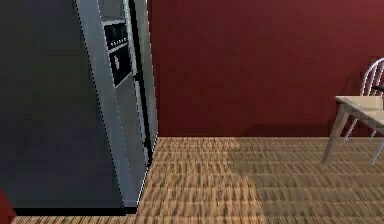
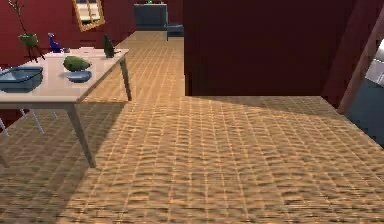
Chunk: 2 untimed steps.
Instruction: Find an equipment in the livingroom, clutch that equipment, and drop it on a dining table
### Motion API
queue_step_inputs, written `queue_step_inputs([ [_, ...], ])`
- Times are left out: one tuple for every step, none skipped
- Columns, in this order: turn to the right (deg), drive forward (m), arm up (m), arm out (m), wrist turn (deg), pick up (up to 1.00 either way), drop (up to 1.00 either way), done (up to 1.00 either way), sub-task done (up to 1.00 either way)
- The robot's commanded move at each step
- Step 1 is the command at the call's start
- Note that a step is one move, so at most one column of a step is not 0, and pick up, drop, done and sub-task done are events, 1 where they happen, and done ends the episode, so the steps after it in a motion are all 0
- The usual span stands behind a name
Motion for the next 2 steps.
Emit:
queue_step_inputs([
  [45.0,0.00,0.00,0.00,0.0,0.00,0.00,0.00,0.00],
  [45.0,0.00,0.00,0.00,0.0,0.00,0.00,0.00,0.00],
])
